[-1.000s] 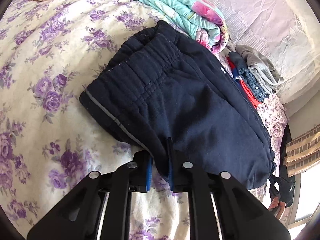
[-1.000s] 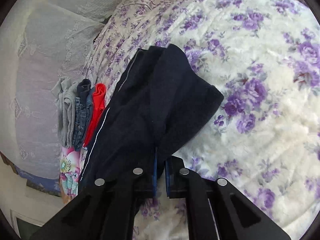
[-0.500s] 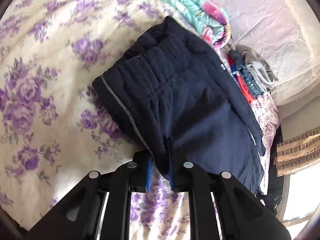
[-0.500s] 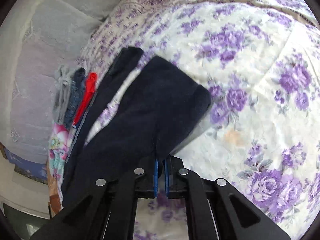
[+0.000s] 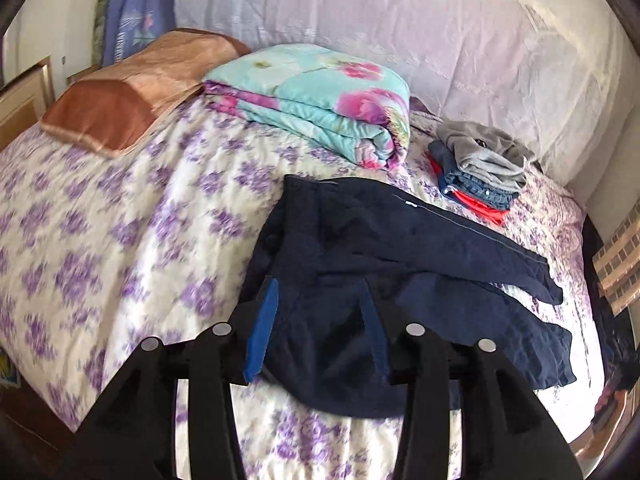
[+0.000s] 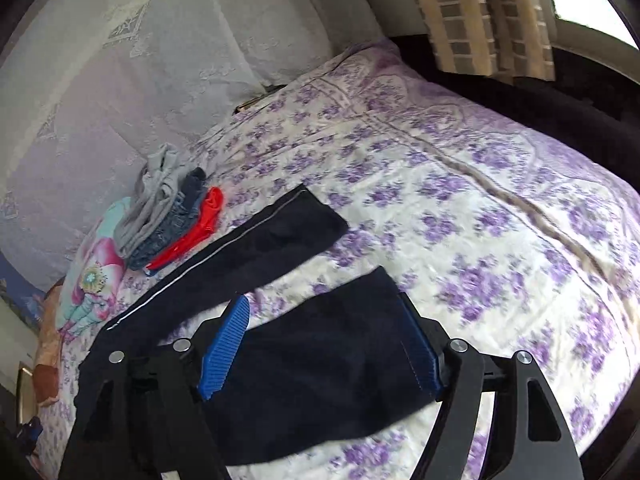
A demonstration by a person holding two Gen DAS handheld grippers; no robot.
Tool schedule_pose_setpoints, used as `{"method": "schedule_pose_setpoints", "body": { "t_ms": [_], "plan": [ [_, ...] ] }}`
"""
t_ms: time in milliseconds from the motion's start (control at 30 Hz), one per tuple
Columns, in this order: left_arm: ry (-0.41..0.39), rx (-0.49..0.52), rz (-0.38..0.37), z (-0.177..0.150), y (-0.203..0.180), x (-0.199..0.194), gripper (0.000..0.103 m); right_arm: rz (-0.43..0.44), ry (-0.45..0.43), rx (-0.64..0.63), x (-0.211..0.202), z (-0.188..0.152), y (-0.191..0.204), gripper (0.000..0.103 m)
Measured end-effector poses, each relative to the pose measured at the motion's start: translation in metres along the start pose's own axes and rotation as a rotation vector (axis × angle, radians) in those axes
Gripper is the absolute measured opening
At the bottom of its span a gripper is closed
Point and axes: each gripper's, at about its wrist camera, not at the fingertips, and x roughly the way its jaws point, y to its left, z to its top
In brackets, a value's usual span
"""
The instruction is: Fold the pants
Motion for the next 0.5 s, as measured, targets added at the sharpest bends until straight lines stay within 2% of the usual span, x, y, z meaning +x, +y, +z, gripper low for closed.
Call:
{"method": "schedule_pose_setpoints", "body": {
  "t_ms": [67,133,167,233,333,367,400,433,500],
  "plan": [
    [0.091,0.051,-0.036,0.032,-0.022,0.045,0.041,0.028,0.077,0.004,0.048,0.025,0.015,0.074],
    [0.209,0.081,-0.044,0.048,-0.043,0.1,0.041,-0.012,0.15,0.005,0.095,0.041,0.023,0.074],
    [0.261,0.097,-0.03,0.053,-0.049,0.129,0.04,-0.035,0.195,0.013,0.121,0.048,0.021,0.074],
    [0.34,0.136,0.03,0.054,-0.056,0.178,0.037,-0.074,0.272,0.064,0.161,0.05,0.01,0.064],
    [0.416,0.123,0.066,0.053,-0.046,0.225,0.036,-0.074,0.332,0.13,0.2,0.048,-0.009,0.064],
    [0.438,0.108,0.073,0.054,-0.043,0.236,0.037,-0.057,0.326,0.143,0.209,0.048,-0.011,0.065],
    [0.454,0.094,0.074,0.055,-0.04,0.245,0.038,-0.049,0.29,0.134,0.211,0.048,-0.008,0.048],
    [0.457,0.089,0.077,0.058,-0.039,0.247,0.038,-0.037,0.273,0.103,0.213,0.05,-0.004,0.01],
    [0.463,0.096,0.087,0.059,-0.039,0.246,0.038,-0.023,0.272,0.1,0.216,0.051,0.0,0.01]
  ]
}}
